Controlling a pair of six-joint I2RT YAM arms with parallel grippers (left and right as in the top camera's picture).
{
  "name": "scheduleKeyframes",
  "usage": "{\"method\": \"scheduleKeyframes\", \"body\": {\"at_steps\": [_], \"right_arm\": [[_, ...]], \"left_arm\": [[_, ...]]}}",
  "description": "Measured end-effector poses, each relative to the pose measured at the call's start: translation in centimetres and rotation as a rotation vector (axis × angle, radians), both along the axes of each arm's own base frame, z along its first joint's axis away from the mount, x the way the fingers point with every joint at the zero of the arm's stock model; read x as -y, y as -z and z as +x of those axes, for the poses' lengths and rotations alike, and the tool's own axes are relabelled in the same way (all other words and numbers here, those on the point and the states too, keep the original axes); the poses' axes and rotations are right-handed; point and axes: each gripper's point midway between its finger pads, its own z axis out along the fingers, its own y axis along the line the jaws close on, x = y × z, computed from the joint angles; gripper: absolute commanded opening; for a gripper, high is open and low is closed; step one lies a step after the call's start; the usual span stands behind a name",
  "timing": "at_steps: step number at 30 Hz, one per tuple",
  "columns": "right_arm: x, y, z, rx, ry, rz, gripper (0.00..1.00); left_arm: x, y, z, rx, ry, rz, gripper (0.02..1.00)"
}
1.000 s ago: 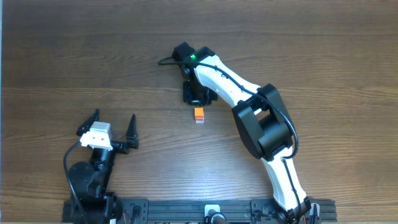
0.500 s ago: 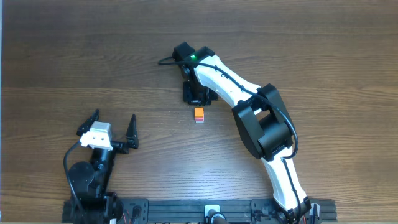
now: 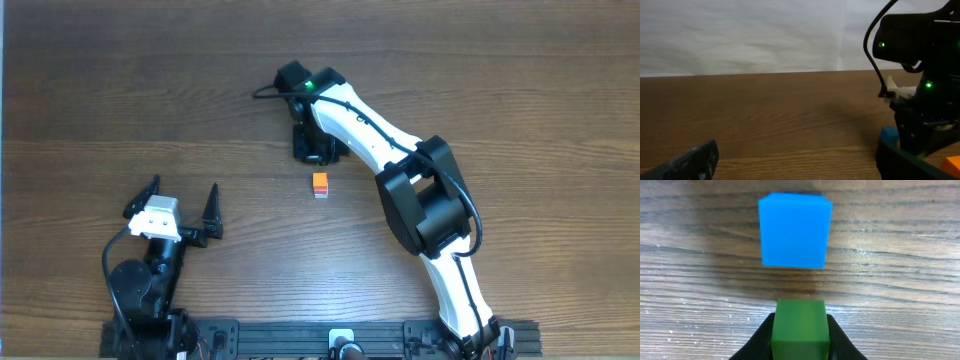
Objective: Stack Cubes
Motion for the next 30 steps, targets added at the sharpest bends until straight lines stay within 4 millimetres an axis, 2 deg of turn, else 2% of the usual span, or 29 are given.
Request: {"method": "scheduleKeyframes", "body": {"at_steps": [8, 26, 30], "right_arm": [[0.1, -0.7, -0.2, -0.012, -0.003, -0.008, 0.139], [0.0, -6.4, 0.7, 0.032, -0.011, -0.038, 0.119], [-0.6, -6.8, 0.2, 0.033, -0.028, -0.042, 0.119]], "left_arm": [[0.0, 0.0, 0.0, 0.0, 0.0, 0.0, 1.0], [0.0, 0.0, 0.0, 0.0, 0.0, 0.0, 1.0], [0.0, 0.0, 0.0, 0.0, 0.0, 0.0, 1.0]]}}
